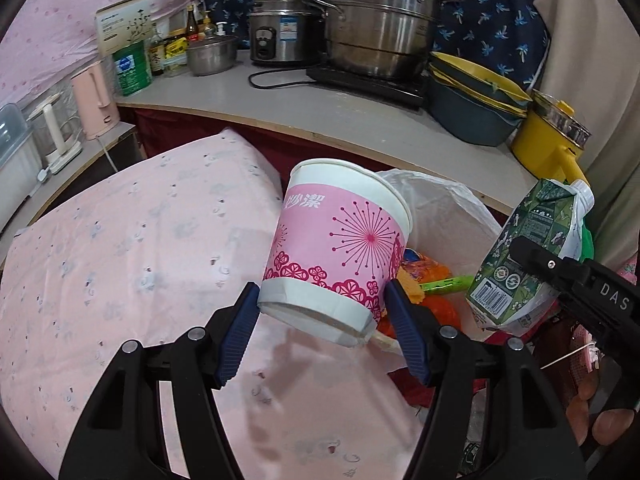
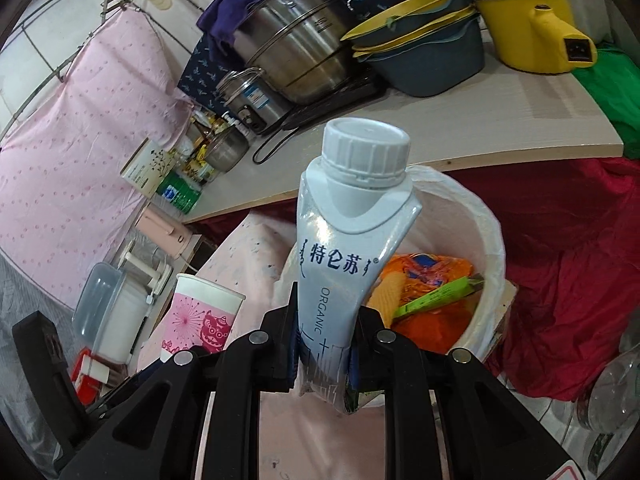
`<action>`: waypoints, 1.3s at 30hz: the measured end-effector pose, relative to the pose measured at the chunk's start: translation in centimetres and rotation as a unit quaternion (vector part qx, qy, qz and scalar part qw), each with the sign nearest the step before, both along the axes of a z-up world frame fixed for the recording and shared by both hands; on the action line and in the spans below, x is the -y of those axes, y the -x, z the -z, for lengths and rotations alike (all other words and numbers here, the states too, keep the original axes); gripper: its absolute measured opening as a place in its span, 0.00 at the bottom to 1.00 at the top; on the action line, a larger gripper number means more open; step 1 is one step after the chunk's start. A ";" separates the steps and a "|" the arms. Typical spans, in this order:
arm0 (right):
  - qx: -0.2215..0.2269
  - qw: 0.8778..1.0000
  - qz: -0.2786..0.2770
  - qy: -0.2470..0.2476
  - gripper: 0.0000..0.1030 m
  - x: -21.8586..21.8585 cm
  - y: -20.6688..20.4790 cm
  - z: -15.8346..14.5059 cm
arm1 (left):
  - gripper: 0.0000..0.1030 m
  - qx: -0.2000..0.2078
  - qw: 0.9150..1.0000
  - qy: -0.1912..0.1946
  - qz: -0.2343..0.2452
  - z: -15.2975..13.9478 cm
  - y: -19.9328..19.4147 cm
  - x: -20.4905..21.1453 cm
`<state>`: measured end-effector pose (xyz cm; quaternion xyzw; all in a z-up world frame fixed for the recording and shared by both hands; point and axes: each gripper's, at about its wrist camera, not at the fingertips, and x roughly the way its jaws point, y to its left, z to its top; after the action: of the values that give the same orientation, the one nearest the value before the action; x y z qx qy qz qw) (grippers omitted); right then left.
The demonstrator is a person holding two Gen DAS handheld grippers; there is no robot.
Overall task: Collect trash
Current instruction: 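Carry the pink cup with the left tool while the right tool carries the pouch to the bin, then open the left tool over the bin while the right tool opens to drop the pouch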
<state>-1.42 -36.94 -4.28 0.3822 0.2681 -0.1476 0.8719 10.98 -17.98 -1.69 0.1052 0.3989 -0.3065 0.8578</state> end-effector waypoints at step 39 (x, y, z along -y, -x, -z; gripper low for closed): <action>-0.025 0.999 -0.018 0.043 0.38 -0.3 -4.7 0.1 | 0.77 -0.013 0.999 -0.010 -0.047 2.2 -2.8 0.4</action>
<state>3.30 -36.63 -4.39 0.3357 0.2902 -0.1528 0.8830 13.76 -18.37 -3.87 0.0908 0.4177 -0.2637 0.8648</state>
